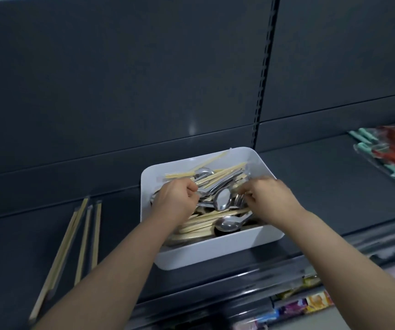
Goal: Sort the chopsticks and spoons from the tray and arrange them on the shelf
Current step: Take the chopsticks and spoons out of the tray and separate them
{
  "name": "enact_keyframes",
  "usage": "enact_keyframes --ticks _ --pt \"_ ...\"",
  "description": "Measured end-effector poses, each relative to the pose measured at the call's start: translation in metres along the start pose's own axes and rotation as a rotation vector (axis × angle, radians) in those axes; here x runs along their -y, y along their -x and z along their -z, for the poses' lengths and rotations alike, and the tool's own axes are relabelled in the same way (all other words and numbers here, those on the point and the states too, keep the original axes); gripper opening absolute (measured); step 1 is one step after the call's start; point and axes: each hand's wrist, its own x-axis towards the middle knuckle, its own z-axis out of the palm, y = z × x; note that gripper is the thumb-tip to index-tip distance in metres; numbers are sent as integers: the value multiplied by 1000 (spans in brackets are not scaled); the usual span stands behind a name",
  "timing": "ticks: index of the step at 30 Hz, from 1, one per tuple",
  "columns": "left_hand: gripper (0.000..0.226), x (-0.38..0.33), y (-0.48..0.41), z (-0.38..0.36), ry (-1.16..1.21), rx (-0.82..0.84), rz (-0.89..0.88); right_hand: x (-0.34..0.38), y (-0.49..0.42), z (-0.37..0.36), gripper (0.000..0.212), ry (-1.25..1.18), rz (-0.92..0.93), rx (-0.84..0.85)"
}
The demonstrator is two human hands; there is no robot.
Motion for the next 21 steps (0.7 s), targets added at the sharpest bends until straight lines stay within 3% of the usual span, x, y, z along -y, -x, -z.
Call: enact_keyframes --ticks 8,12,16,21 --pt "13 -6 2 -3 -118 -69 108 -22 -26 -7 37 -105 143 103" --pt "14 -10 2 -3 -94 -101 142 -17 -46 -11 50 -20 259 79" --pt "16 -8 3 0 -75 -155 126 -11 -57 -12 31 -26 293 122" --pt "18 -5 -1 7 -52 -209 132 -9 -61 5 12 -216 131 -104"
